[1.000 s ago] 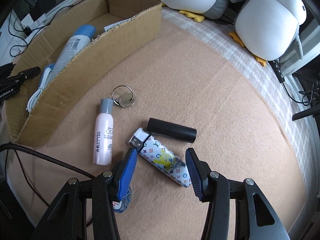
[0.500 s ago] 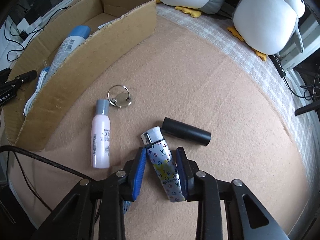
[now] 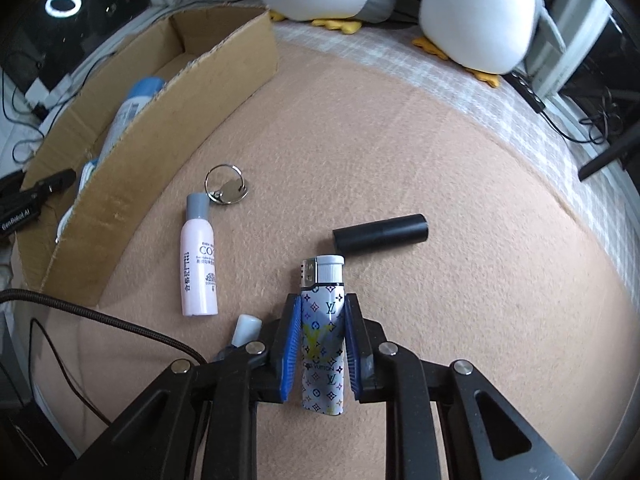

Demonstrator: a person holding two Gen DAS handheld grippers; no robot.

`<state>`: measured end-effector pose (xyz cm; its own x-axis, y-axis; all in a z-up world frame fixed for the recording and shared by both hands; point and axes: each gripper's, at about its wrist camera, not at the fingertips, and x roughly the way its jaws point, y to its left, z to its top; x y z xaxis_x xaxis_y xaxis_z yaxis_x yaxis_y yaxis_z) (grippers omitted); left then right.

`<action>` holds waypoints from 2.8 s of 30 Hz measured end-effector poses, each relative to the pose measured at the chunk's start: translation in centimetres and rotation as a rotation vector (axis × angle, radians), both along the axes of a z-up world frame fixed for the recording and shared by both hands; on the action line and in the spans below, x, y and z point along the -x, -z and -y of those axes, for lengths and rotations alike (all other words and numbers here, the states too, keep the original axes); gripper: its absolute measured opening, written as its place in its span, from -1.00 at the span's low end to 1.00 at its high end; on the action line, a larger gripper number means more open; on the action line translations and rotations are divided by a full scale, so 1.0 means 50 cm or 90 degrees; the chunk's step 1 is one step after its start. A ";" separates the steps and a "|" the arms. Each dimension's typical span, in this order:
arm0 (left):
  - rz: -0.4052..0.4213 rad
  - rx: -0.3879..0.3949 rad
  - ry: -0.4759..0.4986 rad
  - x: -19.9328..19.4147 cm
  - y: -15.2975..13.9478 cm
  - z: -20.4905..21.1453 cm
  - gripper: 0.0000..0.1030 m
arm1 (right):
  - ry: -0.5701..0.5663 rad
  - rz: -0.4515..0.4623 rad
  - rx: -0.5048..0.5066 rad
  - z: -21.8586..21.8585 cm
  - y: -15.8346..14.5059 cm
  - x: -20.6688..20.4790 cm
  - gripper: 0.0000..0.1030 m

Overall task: Organize rigid objects
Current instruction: 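Carry the patterned lighter into the box and release it, then move the right gripper back and close it on the pink lotion bottle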

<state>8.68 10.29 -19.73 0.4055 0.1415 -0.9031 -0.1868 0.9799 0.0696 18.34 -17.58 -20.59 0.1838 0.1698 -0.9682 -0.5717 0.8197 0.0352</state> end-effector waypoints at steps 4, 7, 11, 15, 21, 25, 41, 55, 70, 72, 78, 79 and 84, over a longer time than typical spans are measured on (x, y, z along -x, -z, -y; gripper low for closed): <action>0.000 -0.001 0.000 0.000 0.000 -0.001 -0.30 | 0.015 -0.001 -0.027 0.023 -0.019 0.013 -0.64; 0.000 0.000 0.000 0.000 0.000 0.000 -0.30 | 0.023 0.008 -0.043 0.027 -0.044 0.009 -0.64; 0.000 0.000 0.000 0.000 0.000 0.000 -0.30 | 0.030 0.031 -0.065 0.021 -0.093 0.018 -0.64; 0.000 0.000 0.000 0.000 0.000 0.000 -0.30 | 0.024 0.052 -0.087 0.001 -0.125 0.008 -0.64; 0.000 0.000 0.000 0.000 0.000 0.000 -0.30 | 0.005 0.074 -0.123 -0.062 -0.171 -0.009 -0.64; 0.000 0.001 -0.001 -0.001 -0.001 0.002 -0.30 | -0.017 0.074 -0.154 -0.118 -0.194 -0.005 -0.64; 0.001 0.003 -0.001 -0.003 -0.003 0.003 -0.30 | -0.083 0.027 -0.200 -0.313 -0.166 0.025 -0.64; 0.000 0.002 -0.001 -0.002 -0.003 0.002 -0.30 | -0.092 0.004 -0.198 -0.354 -0.137 0.036 -0.63; 0.001 0.003 -0.001 -0.002 -0.002 0.001 -0.30 | -0.046 0.018 -0.204 -0.309 -0.159 0.013 -0.20; 0.001 0.003 -0.001 -0.002 -0.002 0.001 -0.30 | -0.041 0.018 -0.204 -0.295 -0.163 0.009 -0.20; 0.002 0.003 -0.001 -0.002 -0.002 0.001 -0.30 | -0.007 0.033 -0.207 -0.222 -0.192 -0.017 -0.20; 0.002 0.003 -0.001 -0.002 -0.002 0.001 -0.30 | 0.003 0.037 -0.207 -0.207 -0.197 -0.024 -0.20; 0.001 0.003 -0.001 -0.002 -0.002 0.001 -0.30 | 0.045 0.039 -0.190 -0.139 -0.198 -0.056 -0.20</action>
<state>8.76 10.22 -19.63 0.4074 0.1384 -0.9027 -0.1884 0.9799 0.0652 21.12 -10.64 -10.67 0.2621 0.4298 -0.8640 -0.5218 0.8163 0.2478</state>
